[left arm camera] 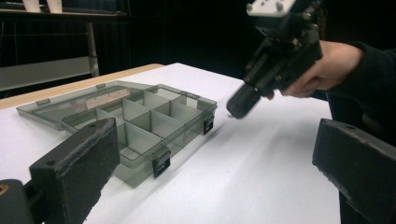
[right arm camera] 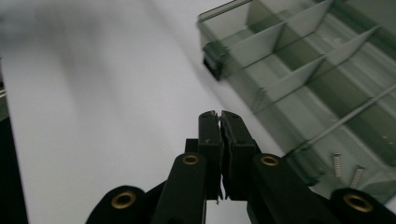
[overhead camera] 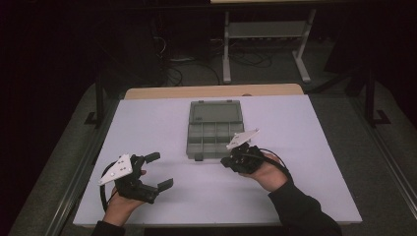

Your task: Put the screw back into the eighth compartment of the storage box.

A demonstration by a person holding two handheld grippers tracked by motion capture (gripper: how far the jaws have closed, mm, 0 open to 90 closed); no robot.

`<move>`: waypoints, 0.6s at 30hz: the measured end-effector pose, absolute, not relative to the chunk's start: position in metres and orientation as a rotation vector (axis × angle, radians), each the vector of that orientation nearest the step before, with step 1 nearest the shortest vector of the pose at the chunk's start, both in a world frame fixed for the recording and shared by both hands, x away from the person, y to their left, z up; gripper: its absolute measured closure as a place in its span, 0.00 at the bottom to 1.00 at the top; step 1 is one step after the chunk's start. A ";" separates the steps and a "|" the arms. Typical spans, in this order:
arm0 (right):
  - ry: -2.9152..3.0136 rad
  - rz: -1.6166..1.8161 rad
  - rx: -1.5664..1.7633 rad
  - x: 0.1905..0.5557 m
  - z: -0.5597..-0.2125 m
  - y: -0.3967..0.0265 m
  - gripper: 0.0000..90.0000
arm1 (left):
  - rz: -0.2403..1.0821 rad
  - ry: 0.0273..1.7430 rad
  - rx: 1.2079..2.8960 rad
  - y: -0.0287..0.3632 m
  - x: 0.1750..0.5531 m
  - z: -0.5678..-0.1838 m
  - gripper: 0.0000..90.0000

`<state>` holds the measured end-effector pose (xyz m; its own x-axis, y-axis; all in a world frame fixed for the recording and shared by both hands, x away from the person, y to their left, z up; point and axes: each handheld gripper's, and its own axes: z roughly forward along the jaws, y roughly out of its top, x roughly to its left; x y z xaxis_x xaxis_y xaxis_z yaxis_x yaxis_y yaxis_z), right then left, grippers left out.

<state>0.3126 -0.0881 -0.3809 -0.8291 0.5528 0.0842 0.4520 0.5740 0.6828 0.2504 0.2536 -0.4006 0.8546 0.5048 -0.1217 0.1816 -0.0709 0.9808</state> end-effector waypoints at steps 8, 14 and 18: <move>2.586 1.094 0.948 0.334 -0.376 -0.103 0.96 | 0.290 0.544 1.644 0.253 0.250 -0.401 0.00; 2.527 1.082 1.025 0.351 -0.380 -0.113 0.96 | 0.289 0.547 1.643 0.254 0.250 -0.401 0.00; 2.501 1.051 1.070 0.360 -0.385 -0.116 0.96 | 0.287 0.550 1.642 0.254 0.250 -0.401 0.00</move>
<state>0.3604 -0.1155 -0.3848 -0.7087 0.7021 0.0693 0.5409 0.4777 0.6923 0.2499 0.2540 -0.4007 0.8521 0.5077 -0.1270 0.1860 -0.0668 0.9803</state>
